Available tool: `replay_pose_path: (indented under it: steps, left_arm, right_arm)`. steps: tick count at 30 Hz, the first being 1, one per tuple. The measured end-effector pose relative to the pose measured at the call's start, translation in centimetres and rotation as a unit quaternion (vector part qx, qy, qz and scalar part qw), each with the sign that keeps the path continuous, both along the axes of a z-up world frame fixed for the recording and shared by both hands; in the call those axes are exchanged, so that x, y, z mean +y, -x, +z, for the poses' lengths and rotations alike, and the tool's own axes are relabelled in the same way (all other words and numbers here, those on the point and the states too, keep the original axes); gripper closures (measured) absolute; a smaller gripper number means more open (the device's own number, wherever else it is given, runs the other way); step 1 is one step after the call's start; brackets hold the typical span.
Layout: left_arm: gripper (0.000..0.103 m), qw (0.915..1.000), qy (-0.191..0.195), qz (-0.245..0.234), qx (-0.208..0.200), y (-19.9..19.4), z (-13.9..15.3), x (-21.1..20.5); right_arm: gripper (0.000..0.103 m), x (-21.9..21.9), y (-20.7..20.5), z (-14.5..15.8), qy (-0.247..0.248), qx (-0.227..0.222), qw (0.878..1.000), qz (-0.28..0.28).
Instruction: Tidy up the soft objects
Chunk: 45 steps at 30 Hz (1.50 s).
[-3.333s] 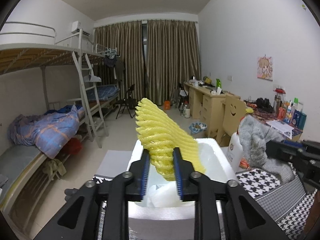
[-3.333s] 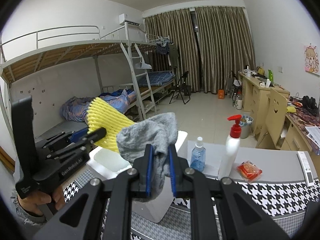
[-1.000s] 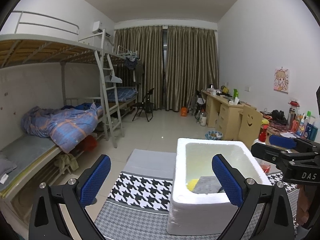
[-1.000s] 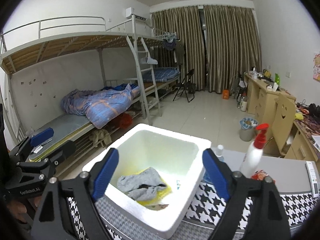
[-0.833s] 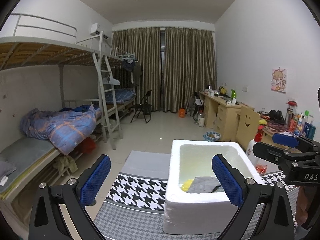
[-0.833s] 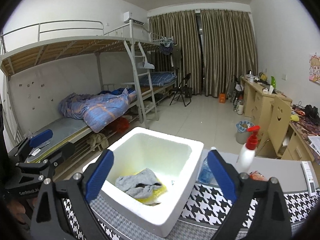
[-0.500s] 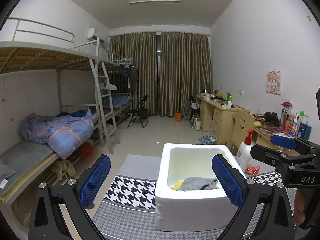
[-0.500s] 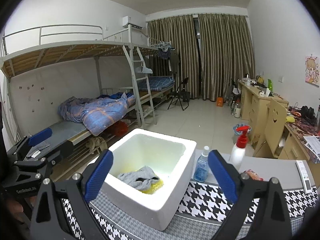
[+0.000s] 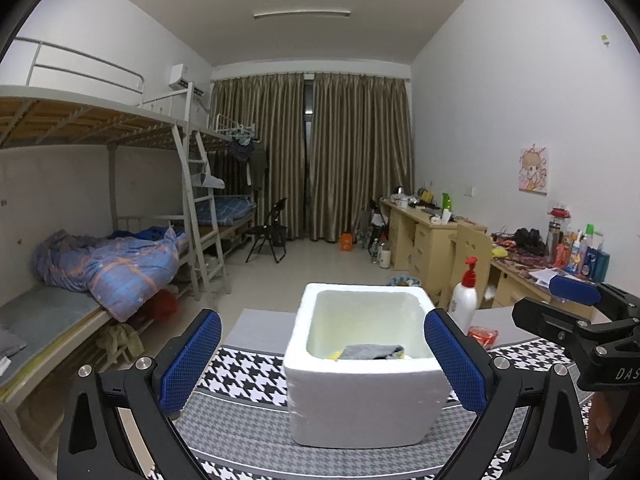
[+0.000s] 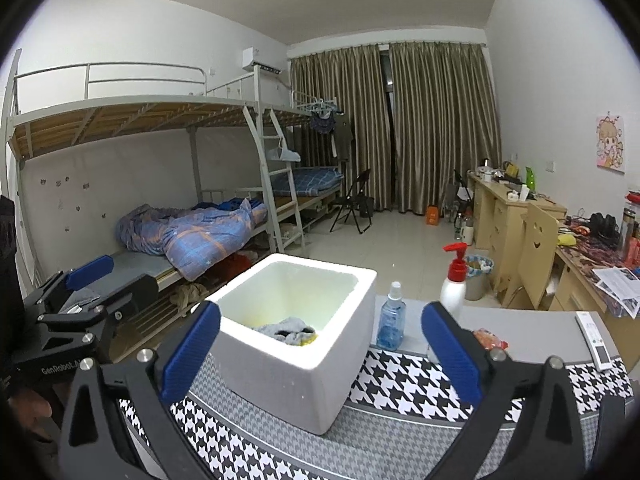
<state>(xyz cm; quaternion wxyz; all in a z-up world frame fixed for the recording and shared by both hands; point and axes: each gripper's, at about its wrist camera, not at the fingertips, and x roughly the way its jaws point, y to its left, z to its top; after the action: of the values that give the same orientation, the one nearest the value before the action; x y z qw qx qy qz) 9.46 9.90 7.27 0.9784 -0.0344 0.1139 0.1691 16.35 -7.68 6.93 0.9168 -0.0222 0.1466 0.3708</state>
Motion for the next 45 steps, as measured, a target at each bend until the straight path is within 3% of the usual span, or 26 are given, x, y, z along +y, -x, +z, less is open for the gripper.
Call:
replay_pose_path:
  steps: [29, 45]
  left_arm:
    - [0.001, 0.9993, -0.016, -0.028, -0.018, 5.8, -3.1, -4.6]
    - [0.001, 0.9993, -0.018, -0.021, -0.023, 7.0, -5.3, -5.2]
  right_arm:
    - [0.001, -4.3, 6.4, -3.2, -0.005, -0.053, 0.997, -0.049]
    - [0.001, -5.4, 7.0, -5.5, -0.005, -0.031, 0.998, -0.060]
